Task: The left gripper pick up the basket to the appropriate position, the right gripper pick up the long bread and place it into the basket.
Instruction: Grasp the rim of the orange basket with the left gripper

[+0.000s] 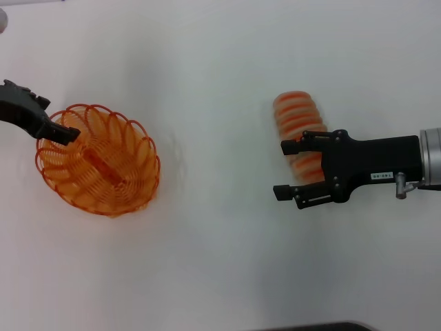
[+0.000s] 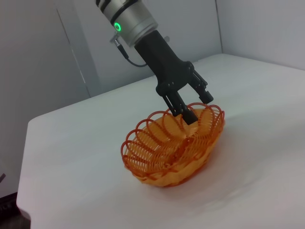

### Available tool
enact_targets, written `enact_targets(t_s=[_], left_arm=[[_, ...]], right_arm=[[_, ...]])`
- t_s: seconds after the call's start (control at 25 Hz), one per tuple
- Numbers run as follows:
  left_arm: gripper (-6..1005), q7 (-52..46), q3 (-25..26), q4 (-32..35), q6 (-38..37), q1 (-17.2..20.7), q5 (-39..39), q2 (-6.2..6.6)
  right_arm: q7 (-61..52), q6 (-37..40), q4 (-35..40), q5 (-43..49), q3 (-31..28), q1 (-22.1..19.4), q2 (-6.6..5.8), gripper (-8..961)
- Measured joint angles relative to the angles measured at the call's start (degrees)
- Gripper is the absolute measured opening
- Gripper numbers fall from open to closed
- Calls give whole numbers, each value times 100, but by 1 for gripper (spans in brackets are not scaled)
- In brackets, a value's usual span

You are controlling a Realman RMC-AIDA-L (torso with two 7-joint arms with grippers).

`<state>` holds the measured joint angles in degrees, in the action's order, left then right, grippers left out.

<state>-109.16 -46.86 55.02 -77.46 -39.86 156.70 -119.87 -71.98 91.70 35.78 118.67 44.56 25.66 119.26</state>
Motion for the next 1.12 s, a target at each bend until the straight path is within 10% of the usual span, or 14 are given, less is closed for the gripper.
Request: enact_targets(t_s=[0.76, 0.88, 1.12], left_arm=[[549, -97, -177, 130, 116, 16, 354, -230], [330, -203, -155, 175, -13, 6, 334, -217], [214, -594, -162, 284, -201, -34, 347, -230]], right_arm=[[0, -48, -9, -12, -14, 0, 9, 931], [0, -57, -9, -12, -96, 0, 10, 930], [2, -59, -15, -11, -146, 25, 10, 929]])
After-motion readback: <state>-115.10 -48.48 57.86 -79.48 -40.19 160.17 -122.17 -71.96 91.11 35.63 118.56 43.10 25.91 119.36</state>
